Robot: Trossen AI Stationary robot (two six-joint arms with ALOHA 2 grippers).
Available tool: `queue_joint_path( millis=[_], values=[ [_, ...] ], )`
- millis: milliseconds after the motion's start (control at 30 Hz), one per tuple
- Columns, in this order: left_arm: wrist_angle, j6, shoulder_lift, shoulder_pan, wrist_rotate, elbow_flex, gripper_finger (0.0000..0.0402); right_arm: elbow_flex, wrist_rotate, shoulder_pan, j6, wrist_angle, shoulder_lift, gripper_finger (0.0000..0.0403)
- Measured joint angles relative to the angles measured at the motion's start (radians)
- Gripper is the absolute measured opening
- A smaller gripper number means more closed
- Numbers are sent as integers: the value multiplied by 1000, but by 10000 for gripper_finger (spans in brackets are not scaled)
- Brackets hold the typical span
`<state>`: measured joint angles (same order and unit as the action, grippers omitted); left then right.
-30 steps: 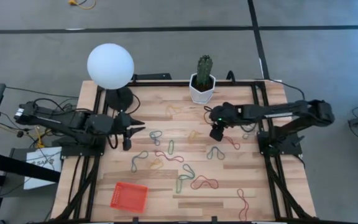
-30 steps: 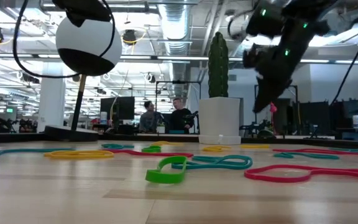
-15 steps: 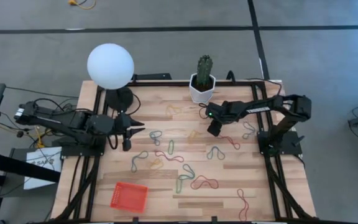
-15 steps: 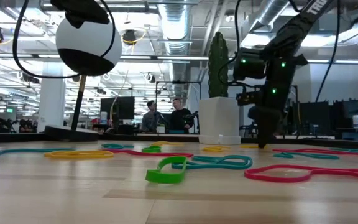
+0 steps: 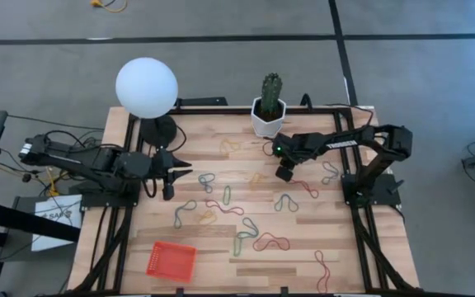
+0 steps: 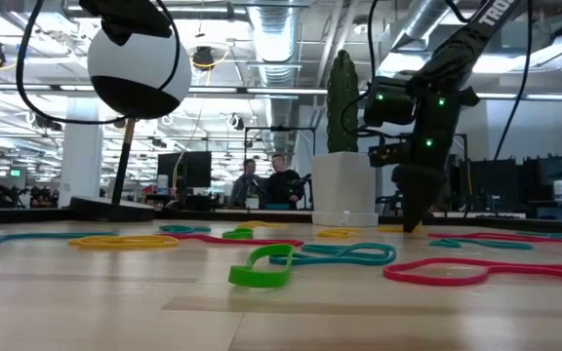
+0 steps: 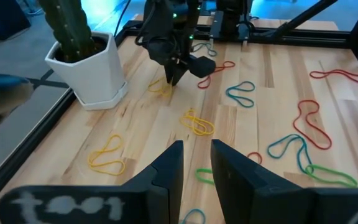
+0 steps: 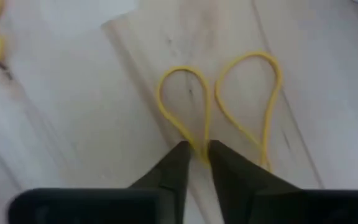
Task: Pick and place rubber bands into bin
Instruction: Put the yellow rubber band into the basket
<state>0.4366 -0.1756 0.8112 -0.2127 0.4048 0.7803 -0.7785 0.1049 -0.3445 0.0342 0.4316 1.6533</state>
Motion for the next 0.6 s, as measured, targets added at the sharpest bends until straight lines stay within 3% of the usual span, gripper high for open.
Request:
queue_joint_path(
  millis=[100,433,600],
  values=[
    [0,-10,0,0,-3,0,72,1,-6,-3,0,-6,-6,8],
    [1,-21,0,0,-3,0,72,-130,-38,95,43,-5,-146,2],
    [-1,-6,0,0,-4,0,72,-204,-102,183,-12,-163,-228,1]
  ],
)
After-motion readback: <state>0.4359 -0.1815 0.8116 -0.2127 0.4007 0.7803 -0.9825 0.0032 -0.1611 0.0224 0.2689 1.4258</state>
